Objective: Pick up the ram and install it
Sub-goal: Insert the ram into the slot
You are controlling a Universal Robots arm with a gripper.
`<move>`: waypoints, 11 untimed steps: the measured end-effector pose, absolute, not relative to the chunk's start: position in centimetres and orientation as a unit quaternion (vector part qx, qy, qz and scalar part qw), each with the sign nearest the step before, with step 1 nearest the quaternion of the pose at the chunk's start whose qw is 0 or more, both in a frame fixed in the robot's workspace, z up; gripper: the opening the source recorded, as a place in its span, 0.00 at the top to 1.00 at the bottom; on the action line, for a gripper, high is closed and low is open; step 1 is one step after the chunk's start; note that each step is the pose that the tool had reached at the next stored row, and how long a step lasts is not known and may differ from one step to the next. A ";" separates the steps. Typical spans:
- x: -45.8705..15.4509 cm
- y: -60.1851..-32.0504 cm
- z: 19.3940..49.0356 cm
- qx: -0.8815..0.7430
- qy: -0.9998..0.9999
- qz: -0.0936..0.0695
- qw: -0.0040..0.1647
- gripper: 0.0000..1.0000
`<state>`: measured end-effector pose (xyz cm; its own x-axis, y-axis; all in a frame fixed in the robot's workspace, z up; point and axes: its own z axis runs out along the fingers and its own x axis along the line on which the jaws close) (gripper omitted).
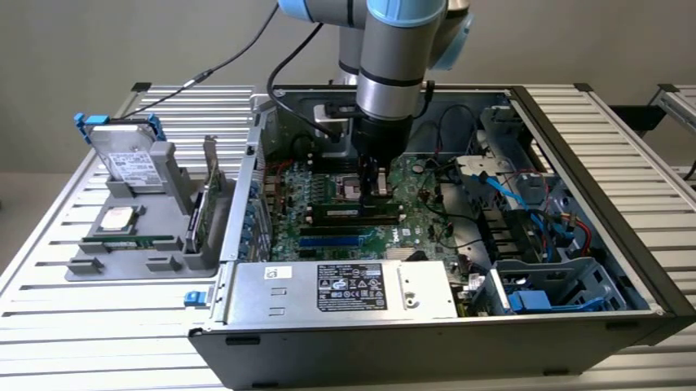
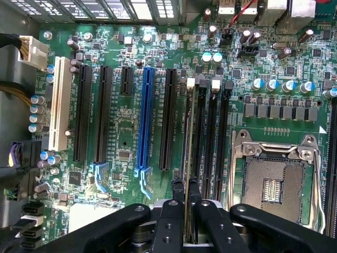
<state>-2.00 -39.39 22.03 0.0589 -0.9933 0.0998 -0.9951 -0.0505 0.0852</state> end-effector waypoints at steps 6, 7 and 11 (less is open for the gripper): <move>-2.0 -39.4 22.0 0.725 -0.686 0.007 0.065 0.86; -2.0 -39.4 22.0 0.725 -0.686 0.007 0.065 0.86; -2.0 -39.4 21.9 0.725 -0.686 0.007 0.065 0.86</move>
